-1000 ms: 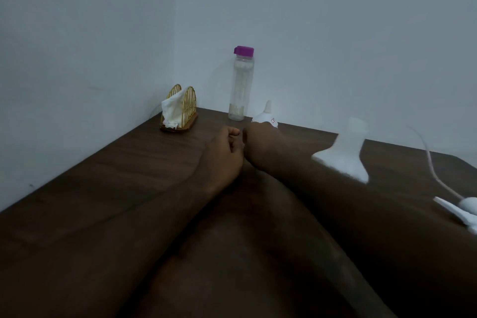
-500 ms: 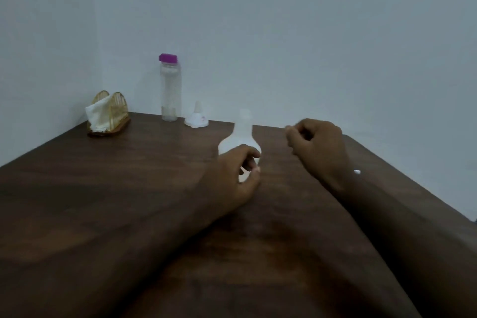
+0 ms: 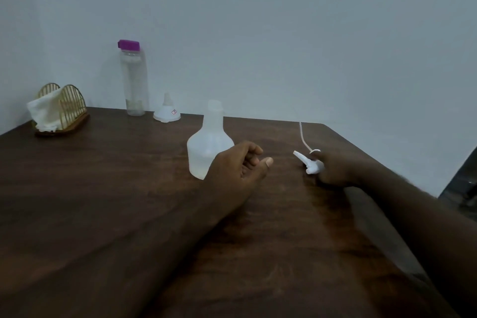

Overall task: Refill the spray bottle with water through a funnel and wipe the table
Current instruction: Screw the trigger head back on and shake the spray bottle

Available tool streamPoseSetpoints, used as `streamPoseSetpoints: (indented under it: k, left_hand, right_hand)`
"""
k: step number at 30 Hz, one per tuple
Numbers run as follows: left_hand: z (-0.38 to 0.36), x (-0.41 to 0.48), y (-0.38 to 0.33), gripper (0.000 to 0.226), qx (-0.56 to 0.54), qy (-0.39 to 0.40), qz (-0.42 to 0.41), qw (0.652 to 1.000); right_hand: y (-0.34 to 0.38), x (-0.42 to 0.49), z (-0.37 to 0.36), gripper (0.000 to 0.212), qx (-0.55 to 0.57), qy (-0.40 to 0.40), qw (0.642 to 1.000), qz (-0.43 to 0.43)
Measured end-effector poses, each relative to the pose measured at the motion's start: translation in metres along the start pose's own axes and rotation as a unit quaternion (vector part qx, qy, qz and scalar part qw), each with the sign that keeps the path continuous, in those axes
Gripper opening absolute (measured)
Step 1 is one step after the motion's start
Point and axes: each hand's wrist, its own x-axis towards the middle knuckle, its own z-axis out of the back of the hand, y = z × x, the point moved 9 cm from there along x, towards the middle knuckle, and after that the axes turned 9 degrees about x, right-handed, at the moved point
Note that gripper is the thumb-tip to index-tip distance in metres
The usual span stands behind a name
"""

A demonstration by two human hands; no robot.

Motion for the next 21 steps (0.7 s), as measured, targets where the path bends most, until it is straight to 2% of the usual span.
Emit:
streamPoseSetpoints:
  k: [2, 4, 6, 8, 10, 12, 15, 18, 21]
  left_hand:
    - [-0.001, 0.002, -0.001, 0.019, -0.001, 0.004, -0.001, 1.0]
    - [-0.002, 0.004, -0.002, 0.019, 0.002, 0.008, -0.004, 1.0]
    - [-0.002, 0.005, -0.003, 0.018, 0.01, 0.004, -0.009, 1.0]
    - [0.003, 0.004, -0.006, 0.018, 0.016, -0.015, -0.024, 0.999]
    - [0.015, 0.003, -0.011, 0.017, 0.022, -0.042, -0.049, 0.998]
    - [0.033, 0.004, -0.016, 0.011, 0.04, -0.079, -0.072, 0.993]
    - [0.067, 0.008, -0.013, 0.016, 0.116, -0.155, -0.083, 0.978]
    - [0.092, 0.01, 0.009, 0.021, 0.143, -0.209, -0.026, 0.967]
    - [0.094, 0.012, 0.036, 0.032, 0.156, -0.194, 0.049, 0.967]
  right_hand:
    - [-0.002, 0.0, 0.0, 0.037, 0.013, 0.015, 1.0, 0.005]
    - [-0.001, 0.001, 0.001, 0.052, 0.001, 0.02, 1.0, 0.005]
    - [0.002, 0.004, 0.0, 0.063, 0.034, 0.026, 0.999, 0.014]
    - [0.018, 0.001, -0.002, 0.056, 0.064, 0.021, 0.996, 0.065]
    - [0.042, -0.006, 0.014, 0.044, 0.016, -0.066, 0.987, 0.146]
    - [0.066, -0.017, 0.036, 0.037, -0.027, -0.165, 0.962, 0.215]
    - [0.097, -0.03, 0.068, 0.028, 0.123, -0.18, 0.944, 0.249]
    - [0.139, -0.047, 0.105, 0.048, 0.215, -0.165, 0.912, 0.307]
    - [0.174, -0.058, 0.14, 0.03, 0.307, -0.147, 0.877, 0.339]
